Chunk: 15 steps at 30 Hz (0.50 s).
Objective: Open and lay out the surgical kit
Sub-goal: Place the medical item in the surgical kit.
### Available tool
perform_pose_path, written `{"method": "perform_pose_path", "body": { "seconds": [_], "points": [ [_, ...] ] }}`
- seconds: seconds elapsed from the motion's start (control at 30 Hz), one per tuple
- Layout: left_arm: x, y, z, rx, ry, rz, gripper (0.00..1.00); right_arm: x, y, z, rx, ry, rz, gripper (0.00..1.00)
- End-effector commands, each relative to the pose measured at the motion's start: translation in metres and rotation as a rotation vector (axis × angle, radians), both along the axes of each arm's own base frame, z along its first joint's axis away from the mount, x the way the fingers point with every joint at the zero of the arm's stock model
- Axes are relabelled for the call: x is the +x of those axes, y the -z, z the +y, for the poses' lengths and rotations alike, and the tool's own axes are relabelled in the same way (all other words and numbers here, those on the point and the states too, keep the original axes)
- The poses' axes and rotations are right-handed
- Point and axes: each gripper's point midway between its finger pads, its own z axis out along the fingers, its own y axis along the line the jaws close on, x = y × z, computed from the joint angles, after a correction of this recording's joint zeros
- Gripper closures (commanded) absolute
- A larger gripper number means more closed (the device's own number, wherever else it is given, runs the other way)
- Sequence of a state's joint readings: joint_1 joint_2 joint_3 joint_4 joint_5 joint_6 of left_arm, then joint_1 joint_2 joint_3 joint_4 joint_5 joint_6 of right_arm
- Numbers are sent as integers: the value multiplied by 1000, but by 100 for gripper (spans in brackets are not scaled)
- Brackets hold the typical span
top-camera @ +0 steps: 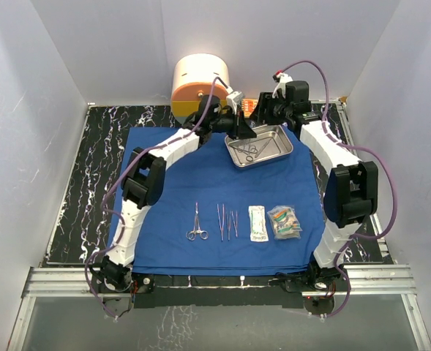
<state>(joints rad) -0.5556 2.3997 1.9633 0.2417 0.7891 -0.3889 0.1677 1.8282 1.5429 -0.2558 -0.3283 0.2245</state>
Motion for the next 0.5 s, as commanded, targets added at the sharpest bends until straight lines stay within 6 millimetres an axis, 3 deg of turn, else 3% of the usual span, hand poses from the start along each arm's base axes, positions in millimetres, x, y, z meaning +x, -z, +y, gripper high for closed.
{"method": "perform_pose_path", "body": {
  "seconds": [0.0, 0.13, 0.23, 0.3, 0.37, 0.47],
  "points": [
    [-15, -98, 27, -71, -47, -66, 100, -17, -87, 7, 15, -85, -175, 43],
    [-45, -112, 52, -28, -66, -26, 100, -34, -113, 12, 3, -159, -214, 32],
    [-77, -113, 72, 10, -59, 12, 100, -46, -124, 13, -10, -199, -234, 28],
    [-103, -111, 86, 28, -50, 52, 100, -55, -125, 11, -17, -215, -237, 26],
    [-129, -96, 104, 59, -56, 103, 100, -61, -124, 9, -31, -224, -241, 23],
    [-168, -87, 131, 82, -75, 139, 100, -68, -112, 5, -45, -220, -210, 19]
  ]
}}
